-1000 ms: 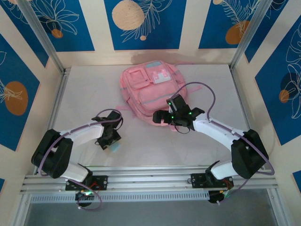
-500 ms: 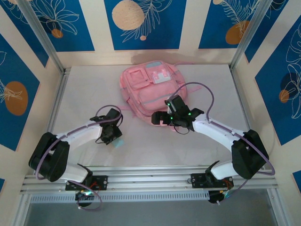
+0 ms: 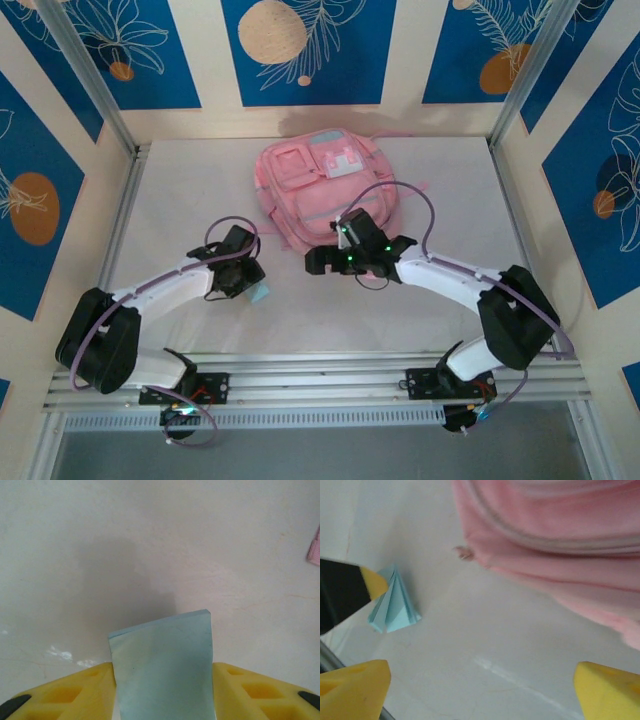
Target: Pack the student bag
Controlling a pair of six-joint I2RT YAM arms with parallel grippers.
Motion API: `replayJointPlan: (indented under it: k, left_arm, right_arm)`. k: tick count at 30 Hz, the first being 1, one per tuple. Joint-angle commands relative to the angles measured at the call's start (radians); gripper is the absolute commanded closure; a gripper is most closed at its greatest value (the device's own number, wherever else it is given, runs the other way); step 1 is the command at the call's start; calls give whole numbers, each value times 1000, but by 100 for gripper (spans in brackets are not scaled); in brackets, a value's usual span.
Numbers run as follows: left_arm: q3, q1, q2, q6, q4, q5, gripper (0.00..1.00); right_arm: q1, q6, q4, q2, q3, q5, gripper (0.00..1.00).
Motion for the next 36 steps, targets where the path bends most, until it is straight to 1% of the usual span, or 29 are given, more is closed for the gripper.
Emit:
replayJointPlan:
  k: [1,7,10,14,17,20,24,28,31,34,36]
  left_arm:
    - [8,5,18,1,18,28,49]
    - [-7,5,28,-31,43,45,48]
    - [-29,5,25,-73,73,57,47]
    - [-75,4,25,-147,135,94,48]
    - [-93,4,21,-176,147,103,48]
    - [-114,4,8,-209,164,110,48]
    - [-135,4,-8,-255,184,106,48]
    - [-152,4,-10,-301,213,104,48]
    - [-157,4,-8,-321,233,107,48]
    - [-157,4,-7,-328,239,104,48]
    - [-159,5,-7,-331,238,102,48]
  right_arm:
    - [54,20,110,43,-10,-93,12]
    - [131,28,224,178,36,-192,31]
    - [156,53,293,260,60,-225,32]
    - [158,135,409,362,85,-251,36]
    - [161,185,491,415,99,-236,39]
    - [161,221,525,467,123,-220,45]
    - [164,226,564,484,130,-240,50]
    - [169,220,597,450,91,-234,52]
    - [170,217,599,453,93,-241,55]
    - [172,213,593,445,90,-234,55]
    - [171,211,587,429,79,-226,54]
